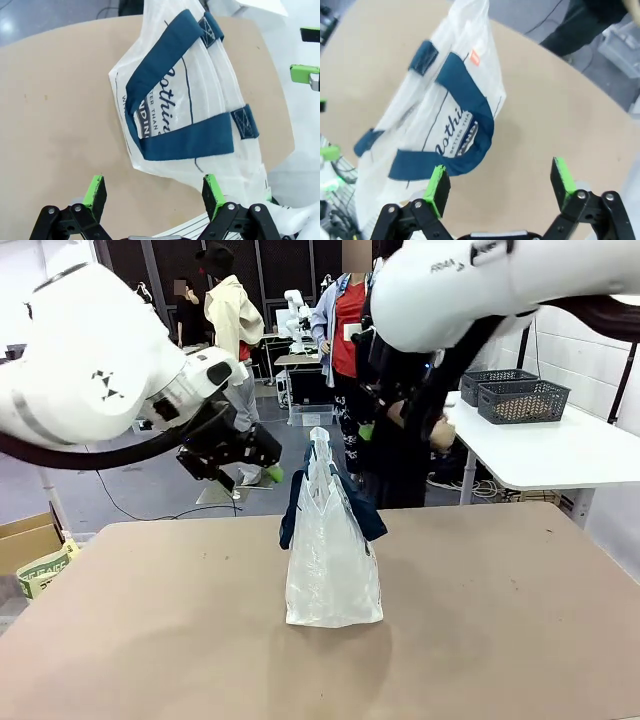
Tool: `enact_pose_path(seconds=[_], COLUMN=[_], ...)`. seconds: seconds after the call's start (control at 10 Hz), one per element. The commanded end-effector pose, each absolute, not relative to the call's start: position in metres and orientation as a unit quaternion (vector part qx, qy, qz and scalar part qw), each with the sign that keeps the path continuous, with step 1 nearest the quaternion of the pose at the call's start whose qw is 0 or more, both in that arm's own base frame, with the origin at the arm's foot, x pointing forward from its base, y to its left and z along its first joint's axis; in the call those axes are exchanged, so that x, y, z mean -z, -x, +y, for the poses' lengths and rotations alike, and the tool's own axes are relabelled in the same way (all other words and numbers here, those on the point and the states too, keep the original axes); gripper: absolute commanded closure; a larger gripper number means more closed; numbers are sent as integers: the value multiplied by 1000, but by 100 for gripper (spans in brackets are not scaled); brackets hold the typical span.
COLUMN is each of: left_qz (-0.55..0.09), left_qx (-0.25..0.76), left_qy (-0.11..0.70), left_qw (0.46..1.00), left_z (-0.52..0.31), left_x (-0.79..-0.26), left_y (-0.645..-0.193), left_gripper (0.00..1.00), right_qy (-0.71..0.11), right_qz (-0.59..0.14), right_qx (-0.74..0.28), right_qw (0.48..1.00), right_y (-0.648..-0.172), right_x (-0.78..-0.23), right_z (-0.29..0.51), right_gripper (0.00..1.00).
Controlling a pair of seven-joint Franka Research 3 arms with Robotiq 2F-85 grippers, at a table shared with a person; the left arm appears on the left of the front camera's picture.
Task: Transfer purchased items from the store into the shopping bag.
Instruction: Open the Reusable shopping bag in the center of the table.
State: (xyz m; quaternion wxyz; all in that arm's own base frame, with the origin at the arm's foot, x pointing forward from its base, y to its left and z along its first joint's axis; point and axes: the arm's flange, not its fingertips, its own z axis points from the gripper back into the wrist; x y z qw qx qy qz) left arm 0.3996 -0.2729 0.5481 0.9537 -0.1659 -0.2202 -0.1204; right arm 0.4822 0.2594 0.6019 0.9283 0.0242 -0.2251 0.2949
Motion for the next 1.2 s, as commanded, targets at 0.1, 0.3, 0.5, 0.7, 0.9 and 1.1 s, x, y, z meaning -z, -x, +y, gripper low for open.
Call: enact_pose_path(seconds=[0.1, 0.3, 0.5, 0.7, 0.9, 1.1], left_qz=[-193, -203, -203, -190, -194, -190], left_qx=[80, 94, 94, 48, 3, -8], left_qy=[132, 149, 149, 147, 169, 169], left_qw=[969, 963, 963, 969, 966, 967], left_z=[-299, -287, -287, -300, -305, -312], left_x=[-556, -550, -550, -555, -567, -576], left_y=[-418, -410, -410, -418, -425, -426], left_gripper=[0, 0, 0, 0, 0, 0], right_qy=[4, -13, -13, -19, -24, -35], right_qz=[-194, -206, -206, -195, -175, -154], right_qx=[-275, -286, -286, -270, -268, -262], right_qw=[942, 936, 936, 943, 947, 952], right_y=[-518, -505, -505, -520, -527, -528], right_x=[-603, -602, -602, -598, -599, -593], right_z=[284, 275, 275, 287, 305, 314], right_gripper=[0, 0, 0, 0, 0, 0])
